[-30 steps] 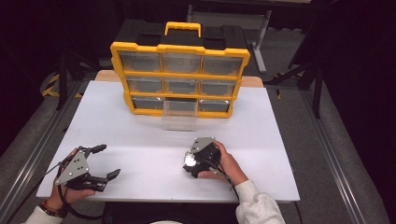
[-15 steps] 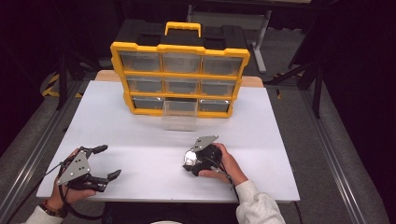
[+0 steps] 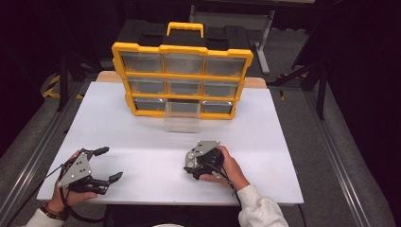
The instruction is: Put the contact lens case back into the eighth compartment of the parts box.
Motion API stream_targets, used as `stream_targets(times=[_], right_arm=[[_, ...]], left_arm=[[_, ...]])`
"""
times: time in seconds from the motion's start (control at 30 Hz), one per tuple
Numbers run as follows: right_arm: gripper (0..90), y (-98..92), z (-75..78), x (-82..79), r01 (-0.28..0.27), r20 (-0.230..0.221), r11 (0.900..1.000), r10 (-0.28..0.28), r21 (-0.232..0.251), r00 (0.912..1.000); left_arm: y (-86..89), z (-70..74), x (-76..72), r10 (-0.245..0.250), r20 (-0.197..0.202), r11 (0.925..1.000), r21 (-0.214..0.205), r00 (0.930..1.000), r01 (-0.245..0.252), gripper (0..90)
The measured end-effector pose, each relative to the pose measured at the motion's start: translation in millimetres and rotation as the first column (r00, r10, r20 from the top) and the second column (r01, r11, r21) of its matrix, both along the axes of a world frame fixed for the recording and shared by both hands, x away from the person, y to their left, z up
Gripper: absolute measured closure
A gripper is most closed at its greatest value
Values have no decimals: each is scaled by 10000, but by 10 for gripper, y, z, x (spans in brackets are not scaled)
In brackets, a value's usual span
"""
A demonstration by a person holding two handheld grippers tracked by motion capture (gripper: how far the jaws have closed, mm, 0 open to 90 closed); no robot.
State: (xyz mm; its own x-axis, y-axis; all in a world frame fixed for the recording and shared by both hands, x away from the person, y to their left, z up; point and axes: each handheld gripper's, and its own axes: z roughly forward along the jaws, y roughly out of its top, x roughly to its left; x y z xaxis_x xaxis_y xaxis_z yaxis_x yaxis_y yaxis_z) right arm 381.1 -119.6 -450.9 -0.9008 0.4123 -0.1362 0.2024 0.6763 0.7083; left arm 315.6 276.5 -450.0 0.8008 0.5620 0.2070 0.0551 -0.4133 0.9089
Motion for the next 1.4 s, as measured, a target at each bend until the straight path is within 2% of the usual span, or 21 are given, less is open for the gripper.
stream_targets(times=[0.37,0.6,0.73,0.8,0.9,0.93,1.1,1.4], right_arm=[[287,24,101,-86,18,653,9997,-34,244,9979],[288,23,179,-147,-8,1205,9990,-46,445,9927],[287,14,238,-171,27,1665,9987,-113,517,9860],[287,8,254,-174,46,1734,9984,-143,559,9847],[288,-19,301,-176,191,1920,9973,-325,712,9809],[288,-36,328,-173,288,2080,9966,-444,776,9771],[287,-62,397,-153,409,2315,9943,-628,983,9708],[287,-46,477,-102,475,2500,9923,-752,1147,9653]], left_arm=[[6,0,2,42,34,10000,-70,10000,-42,89],[11,5,-2,125,132,9999,-67,9998,-124,92],[21,-2,6,185,78,9998,-125,9998,-184,91],[21,-2,5,190,87,9997,-132,9998,-188,95],[17,-5,7,147,59,9998,-156,9999,-146,99],[16,-8,10,113,35,9999,-108,9999,-113,99],[7,-18,16,95,-8,9999,-78,10000,-96,99],[1,-32,26,91,-78,10000,-23,9999,-91,99]])
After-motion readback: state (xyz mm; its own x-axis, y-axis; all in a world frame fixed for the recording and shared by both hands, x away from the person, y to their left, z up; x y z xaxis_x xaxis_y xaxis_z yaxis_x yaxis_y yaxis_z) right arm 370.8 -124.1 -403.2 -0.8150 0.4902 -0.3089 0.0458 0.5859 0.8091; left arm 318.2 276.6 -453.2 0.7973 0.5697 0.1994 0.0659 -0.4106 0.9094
